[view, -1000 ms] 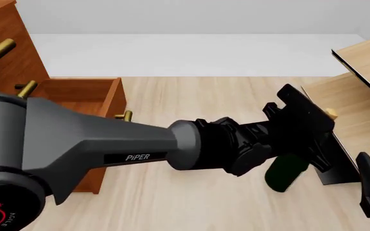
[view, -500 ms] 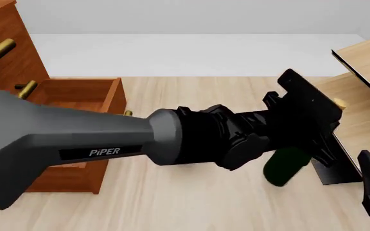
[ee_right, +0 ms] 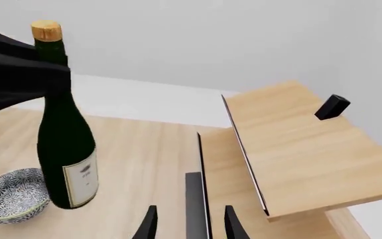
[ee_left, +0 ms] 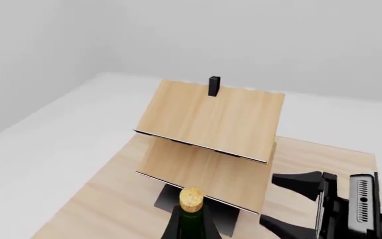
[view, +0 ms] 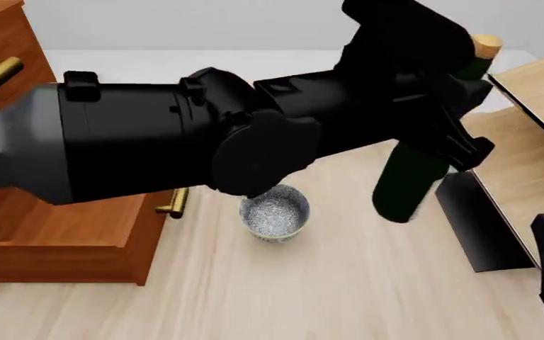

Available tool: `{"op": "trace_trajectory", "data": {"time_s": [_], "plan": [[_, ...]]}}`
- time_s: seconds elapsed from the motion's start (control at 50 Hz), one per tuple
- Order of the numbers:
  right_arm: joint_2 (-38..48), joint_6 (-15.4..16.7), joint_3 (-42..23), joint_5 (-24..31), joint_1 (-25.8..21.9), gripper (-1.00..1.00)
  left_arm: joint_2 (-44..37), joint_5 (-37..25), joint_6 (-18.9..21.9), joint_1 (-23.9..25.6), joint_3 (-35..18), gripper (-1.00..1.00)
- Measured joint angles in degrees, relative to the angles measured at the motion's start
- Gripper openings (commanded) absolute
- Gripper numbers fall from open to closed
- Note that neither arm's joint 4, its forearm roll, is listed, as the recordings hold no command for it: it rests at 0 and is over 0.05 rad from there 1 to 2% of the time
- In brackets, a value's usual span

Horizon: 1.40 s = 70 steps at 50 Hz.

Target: Put the wine bottle in the bottom drawer of the cabinet.

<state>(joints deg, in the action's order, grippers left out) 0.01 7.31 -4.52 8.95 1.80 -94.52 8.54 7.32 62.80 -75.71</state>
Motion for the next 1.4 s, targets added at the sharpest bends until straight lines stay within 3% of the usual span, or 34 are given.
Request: {"op": "trace_trajectory", "data": {"time_s": [0.36, 0.6, 1.0, 1.4], "plan": [[0.0, 0.3, -1.4, 0.5, -1.2, 1.0, 15.3, -0.8, 0.5, -5.3, 5.8, -1.0], [0.0, 0.6, -2.3, 0.9, -2.0, 1.0, 24.8, -1.8, 0.9, -11.8, 8.3, -1.0], [0.0, 0.8, -3.0, 1.1, -3.0, 1.0, 32.9, -11.7, 0.4, -23.7, 5.4, -1.0], [0.0, 0.6, -3.1, 1.0, -4.1, 1.0, 36.5, -26.2, 2.2, -34.2, -1.9, -1.0]]}}
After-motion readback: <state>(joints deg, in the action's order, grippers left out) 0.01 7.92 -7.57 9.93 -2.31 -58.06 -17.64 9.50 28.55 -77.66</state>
